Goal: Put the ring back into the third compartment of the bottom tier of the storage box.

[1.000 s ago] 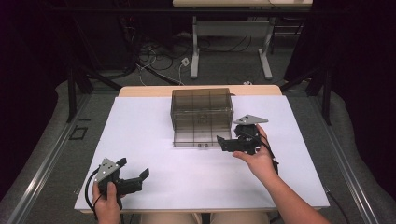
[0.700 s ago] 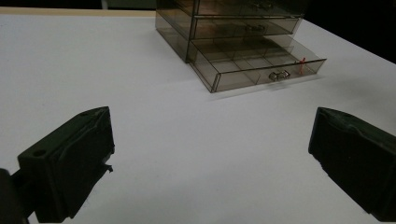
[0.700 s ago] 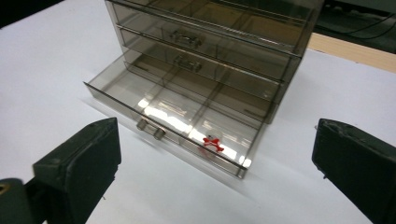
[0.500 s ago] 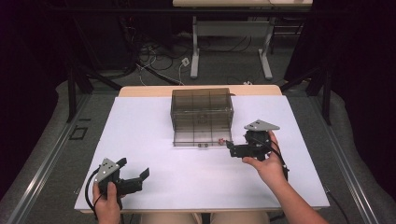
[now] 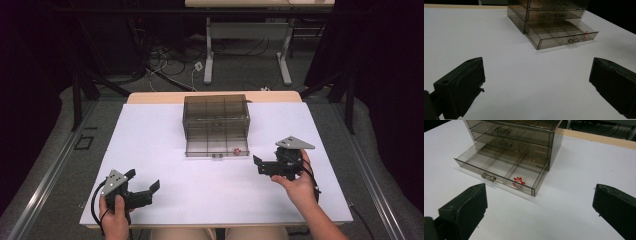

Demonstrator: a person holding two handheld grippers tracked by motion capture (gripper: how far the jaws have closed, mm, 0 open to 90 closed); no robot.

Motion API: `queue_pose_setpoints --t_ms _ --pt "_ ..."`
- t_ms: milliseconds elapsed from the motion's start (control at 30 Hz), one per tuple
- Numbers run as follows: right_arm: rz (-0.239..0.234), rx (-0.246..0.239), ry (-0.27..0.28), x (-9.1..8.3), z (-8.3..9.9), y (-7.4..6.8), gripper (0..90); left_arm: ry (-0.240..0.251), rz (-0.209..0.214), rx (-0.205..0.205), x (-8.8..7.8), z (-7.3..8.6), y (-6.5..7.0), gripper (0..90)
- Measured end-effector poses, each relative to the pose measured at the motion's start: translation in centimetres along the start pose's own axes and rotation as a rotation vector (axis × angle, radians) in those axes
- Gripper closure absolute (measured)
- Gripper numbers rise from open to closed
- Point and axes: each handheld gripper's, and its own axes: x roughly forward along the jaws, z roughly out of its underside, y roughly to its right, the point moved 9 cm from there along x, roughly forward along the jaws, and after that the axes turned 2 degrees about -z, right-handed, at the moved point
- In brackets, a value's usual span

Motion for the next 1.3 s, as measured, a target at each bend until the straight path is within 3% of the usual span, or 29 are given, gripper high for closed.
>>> queue_pose_setpoints --t_ms 433,767,1300 --pt "0.025 0.048 0.037 -1.9 2.0 1.5 0.0 0.0 -0.002 0.001 0.0 0.0 0.0 0.3" --pt "0.026 0.087 0.05 -2.8 3.9 1.8 0.0 0.003 -0.001 -0.001 0.0 0.0 0.0 0.3" --pt "0.028 0.081 0.059 -2.4 6.6 1.4 0.0 0.001 -0.004 -0.004 -0.1 0.0 -0.1 0.3"
